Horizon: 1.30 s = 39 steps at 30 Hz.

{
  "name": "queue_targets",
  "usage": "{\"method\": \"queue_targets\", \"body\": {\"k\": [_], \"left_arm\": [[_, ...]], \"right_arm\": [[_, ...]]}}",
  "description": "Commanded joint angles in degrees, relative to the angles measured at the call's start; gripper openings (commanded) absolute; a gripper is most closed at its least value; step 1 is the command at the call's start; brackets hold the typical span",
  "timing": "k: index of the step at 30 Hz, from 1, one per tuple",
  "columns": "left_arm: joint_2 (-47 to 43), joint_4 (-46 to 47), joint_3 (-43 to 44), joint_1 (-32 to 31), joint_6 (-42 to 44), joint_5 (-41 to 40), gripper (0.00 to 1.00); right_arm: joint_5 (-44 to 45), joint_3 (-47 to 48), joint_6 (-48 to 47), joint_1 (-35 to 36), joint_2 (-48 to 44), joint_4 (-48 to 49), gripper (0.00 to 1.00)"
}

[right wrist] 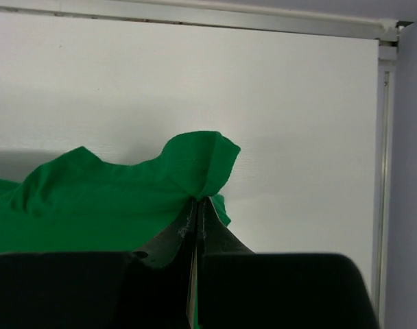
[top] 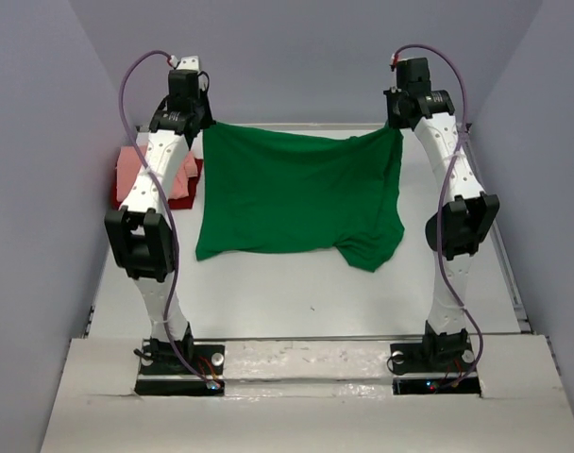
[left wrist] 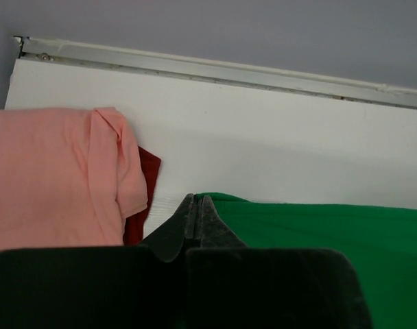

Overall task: Fold and stack the t-shirts
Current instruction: Flatten the tshirt out, then fold the tshirt

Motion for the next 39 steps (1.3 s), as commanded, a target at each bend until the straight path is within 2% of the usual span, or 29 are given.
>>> {"method": "queue_targets", "body": {"k": [1, 12, 19, 26, 31, 39], "left_arm": [[5.95, -1.05, 10.15, 1.88, 1.22, 2.02, 0.00], [10.45, 1.41, 7.63, 2.23, -0.09, 4.13, 0.00], [5.98, 2.02, -0.01, 1.45, -3.78, 8.17, 0.00], [-0.44, 2.37, -9.33, 0.04, -5.89, 6.42, 0.00], [-4.93, 3.08, -16.10, -0.05, -6.16, 3.08, 0.00], [-7.75, -0.43, -17.34, -0.05, -7.65, -2.11, 0.00]], "right_arm": [[-4.49, 4.27, 0.22, -0.44, 0.95, 0.59, 0.00], [-7.39, -0.90, 1.01, -0.97, 2.36, 0.68, 0.00], [-6.34, -9.07, 4.15, 0.35, -2.12, -0.73, 0.00], [-4.67, -20.22, 6.90, 7.37, -7.48, -1.18, 0.00], [-5.73, -27.62, 9.00, 8.61, -11.70, 0.15, 0.00], [-1.43, -28.34, 12.34, 10.28, -15.48, -3.71, 0.00]]}}
